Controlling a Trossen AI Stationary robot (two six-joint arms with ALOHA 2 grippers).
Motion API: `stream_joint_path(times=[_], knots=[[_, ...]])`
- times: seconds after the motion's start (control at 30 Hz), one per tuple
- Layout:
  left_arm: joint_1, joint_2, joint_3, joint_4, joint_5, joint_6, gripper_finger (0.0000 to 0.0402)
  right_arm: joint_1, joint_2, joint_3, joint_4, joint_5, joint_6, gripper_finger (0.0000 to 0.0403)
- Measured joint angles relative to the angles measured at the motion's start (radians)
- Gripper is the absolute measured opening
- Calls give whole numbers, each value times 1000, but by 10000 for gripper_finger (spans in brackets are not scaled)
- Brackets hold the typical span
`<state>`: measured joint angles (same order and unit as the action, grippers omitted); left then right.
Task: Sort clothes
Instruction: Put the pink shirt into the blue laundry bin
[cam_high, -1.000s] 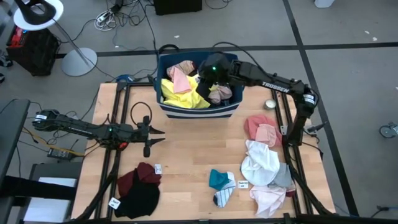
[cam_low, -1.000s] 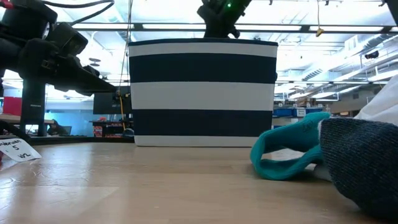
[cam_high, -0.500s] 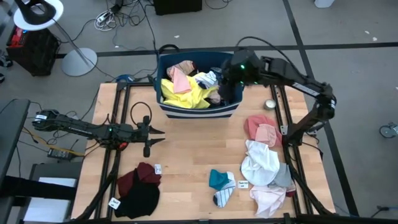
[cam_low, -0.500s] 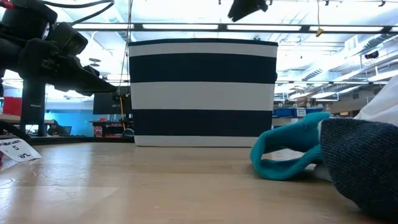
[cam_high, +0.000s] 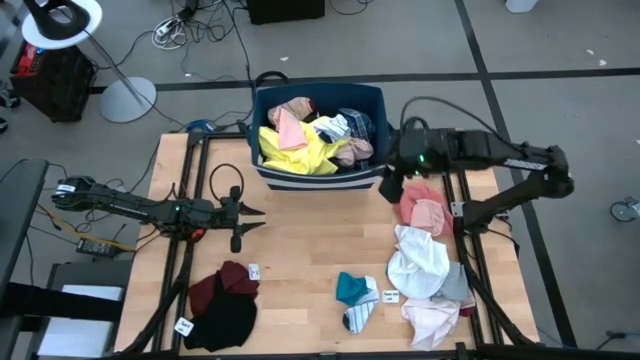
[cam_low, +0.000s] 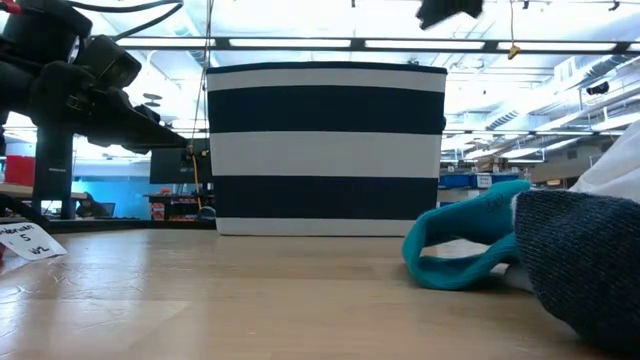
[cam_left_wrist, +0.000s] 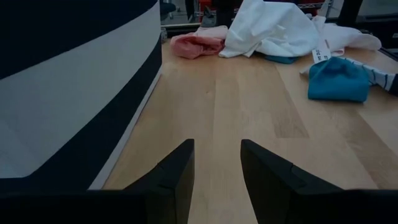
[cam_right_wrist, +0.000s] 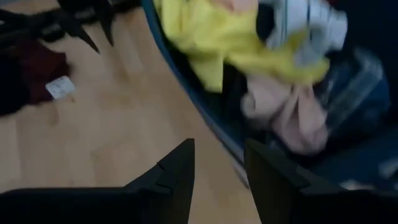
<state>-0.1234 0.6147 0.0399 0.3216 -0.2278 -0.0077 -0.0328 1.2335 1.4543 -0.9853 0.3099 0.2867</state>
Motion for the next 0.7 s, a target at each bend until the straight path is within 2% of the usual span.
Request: stream_joint_path(times=[0.17,0.33,0.7], knots=[[0,0,0,-1,0,0,136,85,-123,-212,27,109,180,137],[0,0,0,-2,0,-1,136,143,-195,-341,-15,110,382,137],[0,0,0,0,0,-4,136,290,-207,-417,-138,89,652,137]])
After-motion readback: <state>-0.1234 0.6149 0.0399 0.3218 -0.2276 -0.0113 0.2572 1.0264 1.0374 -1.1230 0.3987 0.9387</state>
